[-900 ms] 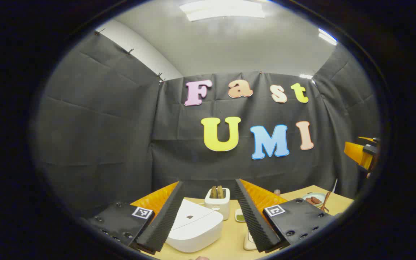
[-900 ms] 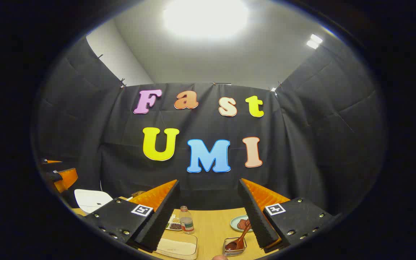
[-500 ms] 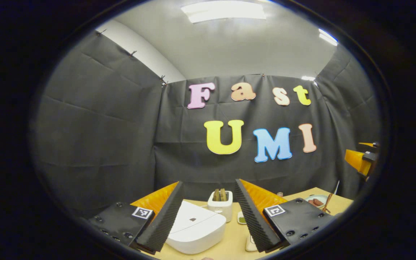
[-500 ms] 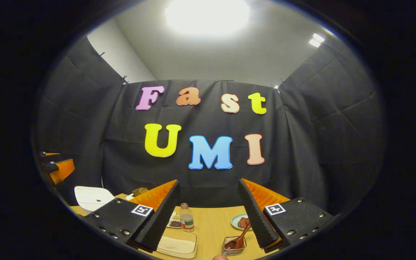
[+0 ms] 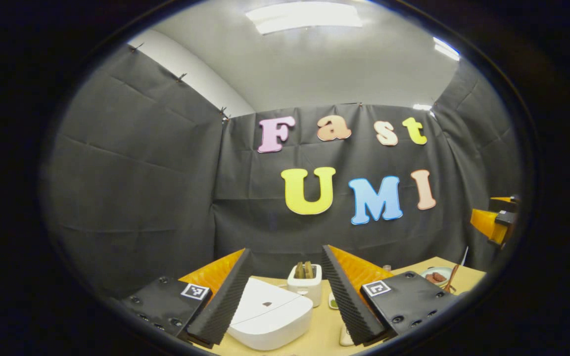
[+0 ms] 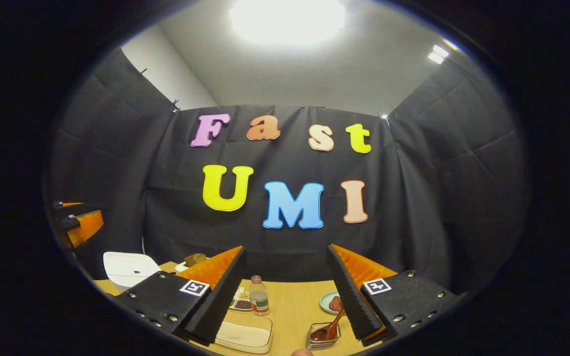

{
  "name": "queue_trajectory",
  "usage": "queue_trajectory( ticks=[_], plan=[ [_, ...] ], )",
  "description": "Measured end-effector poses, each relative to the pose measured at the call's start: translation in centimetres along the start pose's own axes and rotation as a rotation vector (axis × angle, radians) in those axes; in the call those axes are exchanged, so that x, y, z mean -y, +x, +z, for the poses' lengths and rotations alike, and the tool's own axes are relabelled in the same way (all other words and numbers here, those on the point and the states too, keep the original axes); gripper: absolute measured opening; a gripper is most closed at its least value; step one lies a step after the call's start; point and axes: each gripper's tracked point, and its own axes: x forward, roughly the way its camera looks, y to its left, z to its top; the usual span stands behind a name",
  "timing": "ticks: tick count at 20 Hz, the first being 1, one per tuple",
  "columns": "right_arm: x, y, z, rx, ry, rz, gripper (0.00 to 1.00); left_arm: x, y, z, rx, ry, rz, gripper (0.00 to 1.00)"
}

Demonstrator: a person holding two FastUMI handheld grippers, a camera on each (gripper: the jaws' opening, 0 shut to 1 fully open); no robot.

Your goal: Close the left gripper, press the button to open the rice cooker; take a wooden spoon from the chopstick holder with the right hand, scoop a spoonful of rice and pour it into the rice cooker, then put the wooden spoon back into the chopstick holder.

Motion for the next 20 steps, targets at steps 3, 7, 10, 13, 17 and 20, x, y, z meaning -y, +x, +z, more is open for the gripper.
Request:
queue_trajectory(
  ticks=[3,7,10,13,17,20],
  plan=[
    [0.1,0.0,0.0,0.001,0.003,0.003,0.97,0.0,-0.3,-0.2,-0.001,0.005,0.002,0.96],
    [0.1,-0.1,-0.6,-0.013,0.008,0.008,0.97,0.2,-0.3,0.2,0.006,0.015,-0.007,0.81],
    [0.1,-0.1,-0.6,-0.015,0.008,0.008,0.97,-0.3,-0.3,0.6,0.018,0.012,-0.007,0.52],
    [-0.2,-0.3,-0.6,-0.008,0.012,0.009,0.97,-1.4,0.1,0.6,0.021,-0.011,-0.002,0.31],
    [-0.9,-0.5,-0.7,-0.005,0.015,0.007,0.97,-3.5,0.9,0.0,0.011,-0.040,-0.001,0.11],
    [-1.8,-0.8,-0.5,0.004,0.000,0.009,0.97,-4.6,2.0,-0.8,-0.007,-0.046,-0.019,0.09]
  ],
)
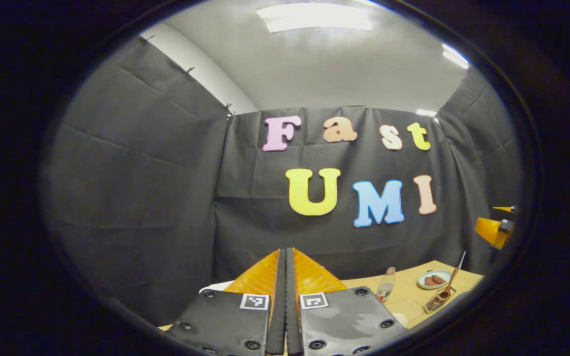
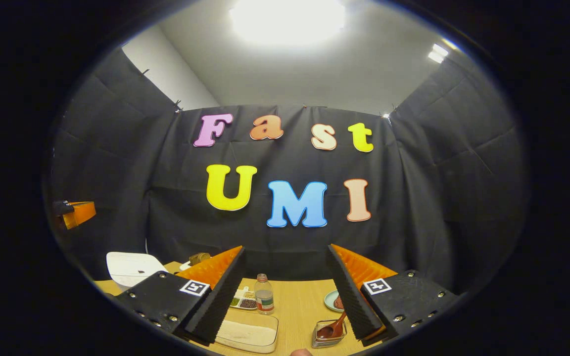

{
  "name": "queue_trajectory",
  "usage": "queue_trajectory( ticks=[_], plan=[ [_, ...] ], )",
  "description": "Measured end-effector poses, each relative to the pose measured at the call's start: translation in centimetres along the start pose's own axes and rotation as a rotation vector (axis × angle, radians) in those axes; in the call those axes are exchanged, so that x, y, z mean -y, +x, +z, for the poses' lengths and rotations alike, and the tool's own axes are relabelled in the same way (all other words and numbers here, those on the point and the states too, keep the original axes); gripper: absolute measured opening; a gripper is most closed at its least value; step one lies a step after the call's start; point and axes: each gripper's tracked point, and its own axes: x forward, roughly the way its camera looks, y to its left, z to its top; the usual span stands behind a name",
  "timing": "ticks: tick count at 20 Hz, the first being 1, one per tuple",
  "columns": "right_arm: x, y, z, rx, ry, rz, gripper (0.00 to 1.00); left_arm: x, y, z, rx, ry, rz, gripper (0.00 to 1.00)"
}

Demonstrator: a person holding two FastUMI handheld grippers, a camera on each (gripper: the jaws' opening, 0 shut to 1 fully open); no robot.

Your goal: Close the left gripper, press the button to open the rice cooker; take a wooden spoon from the chopstick holder with the right hand, scoop a spoonful of rice and pour it into the rice cooker, then put the wooden spoon back into the chopstick holder.

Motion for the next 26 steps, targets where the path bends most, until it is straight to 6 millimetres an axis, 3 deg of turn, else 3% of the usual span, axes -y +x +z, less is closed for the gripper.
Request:
queue_trajectory(
  ticks=[4,9,17,26],
  plan=[
    [-0.7,-0.3,0.0,0.006,-0.013,-0.017,0.97,-1.8,1.7,-1.4,-0.021,0.008,-0.014,0.09],
    [-1.0,-0.9,-1.3,-0.034,-0.035,-0.065,0.97,-3.5,4.6,-5.1,-0.096,-0.034,-0.055,0.09],
    [-1.1,-1.7,-1.9,-0.079,-0.092,-0.152,0.97,-4.6,8.5,-14.0,-0.252,-0.072,-0.118,0.09],
    [-0.1,-3.1,-2.1,-0.101,-0.124,-0.236,0.97,-4.0,10.3,-22.9,-0.435,-0.085,-0.150,0.09]
  ],
)
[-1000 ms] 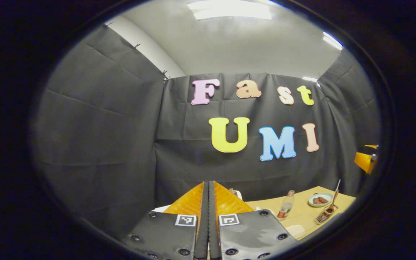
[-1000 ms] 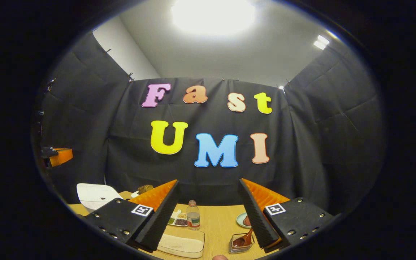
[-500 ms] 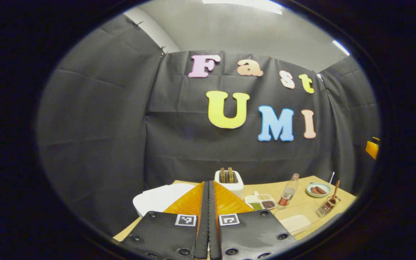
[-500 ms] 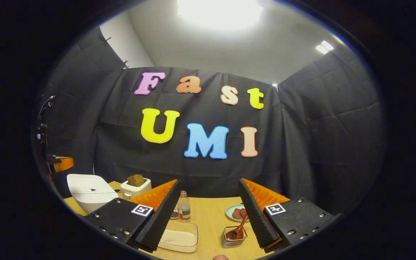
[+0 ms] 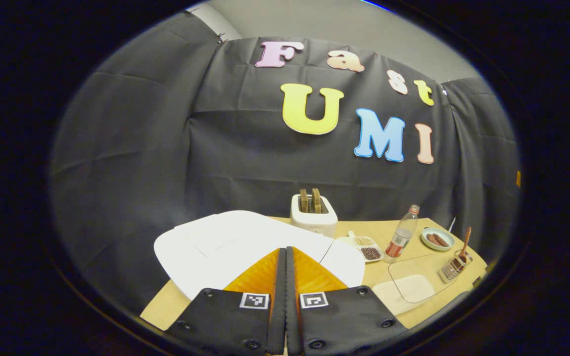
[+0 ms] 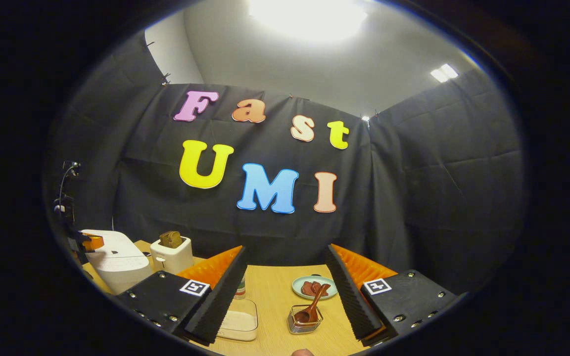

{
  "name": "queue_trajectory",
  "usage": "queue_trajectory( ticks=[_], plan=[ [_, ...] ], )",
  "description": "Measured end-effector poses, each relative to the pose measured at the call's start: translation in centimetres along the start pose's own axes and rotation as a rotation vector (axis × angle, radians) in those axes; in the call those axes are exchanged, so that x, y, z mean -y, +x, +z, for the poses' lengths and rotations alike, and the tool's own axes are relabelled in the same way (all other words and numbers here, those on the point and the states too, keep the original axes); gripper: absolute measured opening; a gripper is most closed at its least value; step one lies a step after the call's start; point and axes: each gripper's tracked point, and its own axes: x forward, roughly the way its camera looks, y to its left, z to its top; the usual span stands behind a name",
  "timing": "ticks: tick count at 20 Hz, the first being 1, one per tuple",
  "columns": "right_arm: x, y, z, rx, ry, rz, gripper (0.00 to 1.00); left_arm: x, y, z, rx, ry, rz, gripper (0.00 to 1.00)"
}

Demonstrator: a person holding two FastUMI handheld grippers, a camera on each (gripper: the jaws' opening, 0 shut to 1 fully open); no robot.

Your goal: Close the left gripper, press the button to open the rice cooker; take a wooden spoon from the chopstick holder with the right hand, scoop a spoonful of rice and pour it into the rice cooker, then put the wooden spoon back into the chopstick holder.

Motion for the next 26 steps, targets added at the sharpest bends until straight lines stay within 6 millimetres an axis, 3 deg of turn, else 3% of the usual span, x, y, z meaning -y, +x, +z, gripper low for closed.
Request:
queue_trajectory(
  ticks=[5,10,17,21,26],
  plan=[
    [0.9,0.2,-0.4,-0.007,-0.013,-0.021,0.97,-0.6,0.8,-2.3,-0.062,-0.029,0.022,0.09],
    [1.5,0.8,-0.2,-0.003,-0.002,-0.016,0.97,-0.5,0.9,-1.3,-0.035,0.022,0.047,0.09],
    [3.4,1.9,-0.4,0.010,0.024,-0.002,0.97,-1.2,-0.4,5.4,0.095,0.095,0.144,0.09],
    [5.0,2.9,-0.4,0.024,0.039,0.003,0.97,-1.4,-2.9,10.2,0.199,0.110,0.214,0.09],
    [7.1,4.4,-0.7,0.040,0.073,0.018,0.97,1.8,-7.1,15.1,0.323,0.066,0.213,0.12]
  ],
)
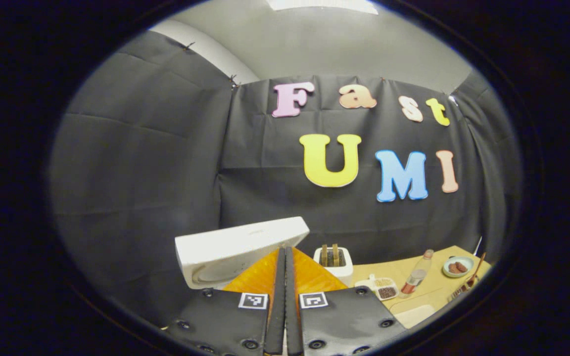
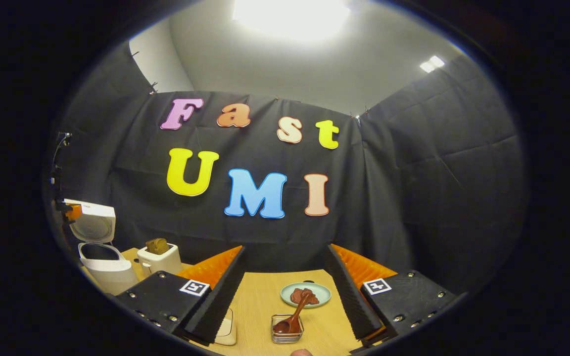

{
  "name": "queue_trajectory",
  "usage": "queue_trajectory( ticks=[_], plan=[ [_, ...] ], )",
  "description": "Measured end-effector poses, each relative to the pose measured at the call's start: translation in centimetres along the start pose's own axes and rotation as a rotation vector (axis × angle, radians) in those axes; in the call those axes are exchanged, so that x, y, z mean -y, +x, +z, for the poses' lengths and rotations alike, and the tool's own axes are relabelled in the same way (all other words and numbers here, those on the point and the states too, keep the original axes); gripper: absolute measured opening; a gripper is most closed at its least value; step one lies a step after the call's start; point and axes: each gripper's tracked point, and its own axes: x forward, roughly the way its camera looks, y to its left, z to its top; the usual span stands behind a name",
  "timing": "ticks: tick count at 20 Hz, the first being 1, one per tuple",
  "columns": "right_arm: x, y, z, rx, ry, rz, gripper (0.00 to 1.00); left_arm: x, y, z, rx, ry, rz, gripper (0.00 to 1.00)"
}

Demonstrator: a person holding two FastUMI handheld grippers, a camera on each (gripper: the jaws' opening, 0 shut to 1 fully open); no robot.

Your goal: Close the left gripper, press the button to open the rice cooker; take a wooden spoon from the chopstick holder with the right hand, scoop a spoonful of rice and pour it into the rice cooker, then put the wooden spoon back into the chopstick holder.

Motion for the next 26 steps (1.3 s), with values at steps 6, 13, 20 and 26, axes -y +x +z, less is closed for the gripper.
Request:
queue_trajectory(
  ticks=[6,13,20,26],
  plan=[
    [2.6,3.1,-1.7,-0.022,0.028,0.019,0.97,5.1,-4.2,3.8,0.065,-0.017,-0.036,0.79],
    [4.2,7.7,-7.7,-0.190,0.100,0.065,0.97,8.7,-8.8,5.3,0.088,0.031,-0.041,0.97],
    [4.4,11.4,-14.1,-0.355,0.209,0.113,0.99,11.5,-11.4,4.9,0.060,0.103,-0.041,0.93],
    [5.1,13.1,-20.3,-0.487,0.184,0.097,1.00,12.0,-12.7,4.4,0.023,0.115,-0.014,0.95]
  ],
)
